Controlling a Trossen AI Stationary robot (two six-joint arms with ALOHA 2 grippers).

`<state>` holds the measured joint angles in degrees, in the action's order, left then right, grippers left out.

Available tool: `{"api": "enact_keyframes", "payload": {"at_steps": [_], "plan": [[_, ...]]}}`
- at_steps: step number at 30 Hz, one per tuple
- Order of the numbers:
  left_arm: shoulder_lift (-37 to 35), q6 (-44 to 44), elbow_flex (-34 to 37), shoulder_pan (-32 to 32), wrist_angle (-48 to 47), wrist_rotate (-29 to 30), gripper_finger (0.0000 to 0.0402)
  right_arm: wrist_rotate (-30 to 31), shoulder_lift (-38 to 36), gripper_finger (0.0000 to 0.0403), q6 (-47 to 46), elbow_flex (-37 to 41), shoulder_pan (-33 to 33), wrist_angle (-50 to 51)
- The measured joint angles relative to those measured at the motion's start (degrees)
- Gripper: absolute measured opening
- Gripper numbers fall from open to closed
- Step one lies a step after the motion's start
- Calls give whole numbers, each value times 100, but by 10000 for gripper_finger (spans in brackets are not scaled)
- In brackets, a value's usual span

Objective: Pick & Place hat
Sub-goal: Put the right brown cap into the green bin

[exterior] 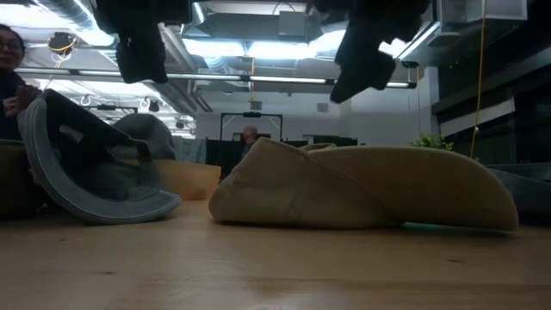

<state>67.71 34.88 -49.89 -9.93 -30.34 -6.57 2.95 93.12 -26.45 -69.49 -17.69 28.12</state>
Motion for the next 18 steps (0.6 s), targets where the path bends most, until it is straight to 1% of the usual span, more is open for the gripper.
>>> {"api": "enact_keyframes", "payload": {"at_steps": [7,10,18], "plan": [[397,746,0,-900,952,430,212,766,0,279,-672,-2,-703,4],[560,1007,0,-1316,1315,784,212,1059,20,279,-932,-6,-897,2],[1000,1587,0,-2133,2024,1441,212,1098,490,278,-1834,-7,-1195,-30]]}}
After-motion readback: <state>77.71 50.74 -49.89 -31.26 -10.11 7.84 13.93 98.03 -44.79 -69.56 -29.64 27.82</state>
